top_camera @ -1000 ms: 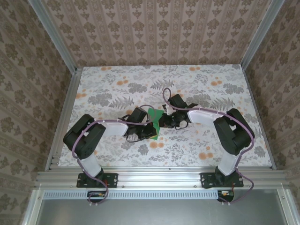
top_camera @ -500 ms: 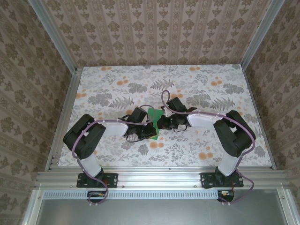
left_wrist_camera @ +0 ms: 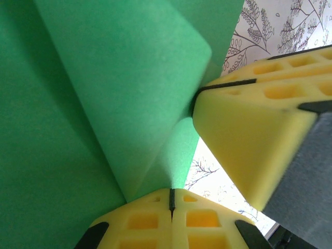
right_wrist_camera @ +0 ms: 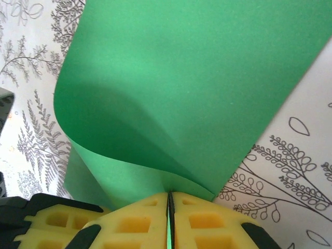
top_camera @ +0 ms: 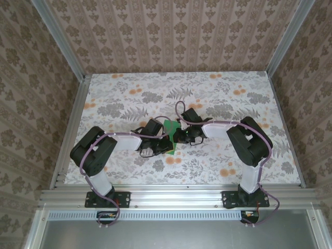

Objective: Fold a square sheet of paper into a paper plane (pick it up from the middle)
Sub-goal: Fold the triangle a second time at the center of the table.

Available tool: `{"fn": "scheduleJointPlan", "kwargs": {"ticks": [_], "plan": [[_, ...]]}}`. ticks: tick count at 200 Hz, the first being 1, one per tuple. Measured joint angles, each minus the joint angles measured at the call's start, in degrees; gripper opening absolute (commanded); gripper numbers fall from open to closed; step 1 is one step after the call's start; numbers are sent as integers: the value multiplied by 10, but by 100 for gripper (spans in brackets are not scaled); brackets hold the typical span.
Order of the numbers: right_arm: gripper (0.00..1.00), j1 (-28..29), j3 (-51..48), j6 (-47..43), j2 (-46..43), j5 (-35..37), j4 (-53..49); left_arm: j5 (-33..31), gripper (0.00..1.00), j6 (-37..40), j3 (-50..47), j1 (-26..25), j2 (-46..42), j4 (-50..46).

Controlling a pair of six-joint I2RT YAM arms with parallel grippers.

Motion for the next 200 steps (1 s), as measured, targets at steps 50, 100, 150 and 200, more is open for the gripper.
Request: {"fn": "scheduleJointPlan", "kwargs": {"ticks": [50,100,150,200], "plan": [[12,-1,7,0,7,0,-4,0,0,0,0,0,0,0],[10,-1,24,-3,14,0,-31,-1,1,-15,0,2,-3,1],[9,-1,35,-19,16,12,-59,-10,1,-27,1,25,-10,-2],[9,0,45,-32,21,12,-73,-25,2,-28,30,38,-5,-23]]}}
